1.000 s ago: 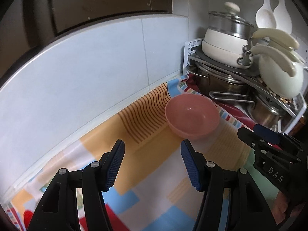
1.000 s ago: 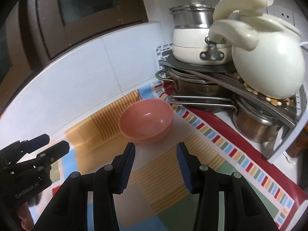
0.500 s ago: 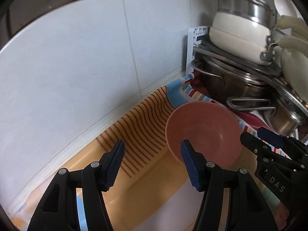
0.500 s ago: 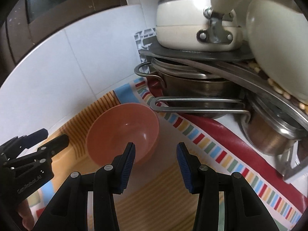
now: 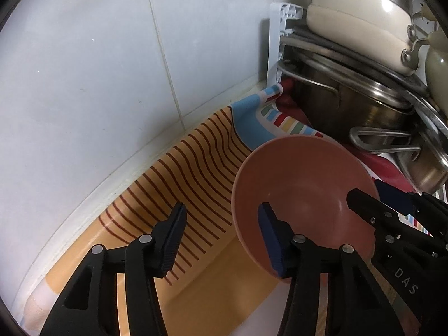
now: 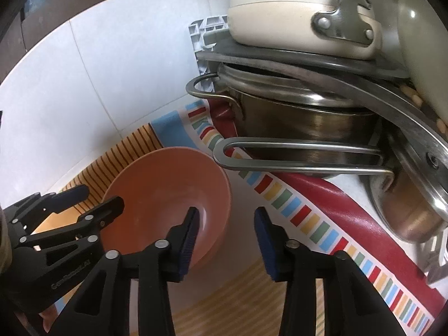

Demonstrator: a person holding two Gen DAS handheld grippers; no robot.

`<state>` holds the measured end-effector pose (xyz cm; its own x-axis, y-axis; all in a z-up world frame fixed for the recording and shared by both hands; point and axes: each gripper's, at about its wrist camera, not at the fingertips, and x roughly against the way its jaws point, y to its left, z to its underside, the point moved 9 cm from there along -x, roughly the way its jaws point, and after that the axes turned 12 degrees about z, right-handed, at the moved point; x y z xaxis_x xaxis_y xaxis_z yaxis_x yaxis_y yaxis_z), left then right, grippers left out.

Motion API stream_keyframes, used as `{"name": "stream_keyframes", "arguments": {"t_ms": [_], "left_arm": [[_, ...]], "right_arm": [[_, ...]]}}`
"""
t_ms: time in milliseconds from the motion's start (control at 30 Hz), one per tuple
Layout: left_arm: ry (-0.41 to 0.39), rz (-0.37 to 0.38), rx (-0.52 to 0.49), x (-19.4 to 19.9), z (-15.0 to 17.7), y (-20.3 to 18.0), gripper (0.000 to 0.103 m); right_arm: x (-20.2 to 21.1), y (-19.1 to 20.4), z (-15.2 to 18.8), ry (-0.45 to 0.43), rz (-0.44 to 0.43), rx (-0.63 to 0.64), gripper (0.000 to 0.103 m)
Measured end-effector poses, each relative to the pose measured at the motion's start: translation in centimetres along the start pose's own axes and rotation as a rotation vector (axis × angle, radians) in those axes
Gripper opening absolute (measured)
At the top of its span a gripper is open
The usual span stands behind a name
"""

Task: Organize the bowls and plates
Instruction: 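Move both grippers to the pink bowl beside the pot rack, then close both grippers on the pink bowl rim and lift it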

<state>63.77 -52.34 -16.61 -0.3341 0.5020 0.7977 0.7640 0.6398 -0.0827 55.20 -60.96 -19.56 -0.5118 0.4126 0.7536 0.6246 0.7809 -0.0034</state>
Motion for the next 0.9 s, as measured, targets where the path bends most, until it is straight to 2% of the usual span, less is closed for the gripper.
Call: {"name": "stream_keyframes", "arguments": {"t_ms": [200,367,433,633,900], "left_arm": [[0.035,0.026,0.017,-1.3,0.4,-0.1,0.035],[0.058,0.053,0.013,-2.0,0.4,-0.7,0.013],[0.051,0.028,0.003,-1.7,0.4,-0.7,0.013],[0.037,0.014,0.007,0.3,0.4,-0.7,0.012],[0.014,0.016,0.024,4.1,1.0,-1.1,0.013]], "right_arm": [[-1.0,0.5,0.3,0.026,-0.011,0.002,0.026],[-1.0,1.2,0.3,0.022,-0.015,0.022,0.020],[-0.9,1.2,0.2,0.019,-0.014,0.026,0.019],[-0.1,1.4,0.5,0.035,-0.033,0.019,0.017],[3.8,2.3,0.7,0.018,-0.050,0.058,0.016]]}}
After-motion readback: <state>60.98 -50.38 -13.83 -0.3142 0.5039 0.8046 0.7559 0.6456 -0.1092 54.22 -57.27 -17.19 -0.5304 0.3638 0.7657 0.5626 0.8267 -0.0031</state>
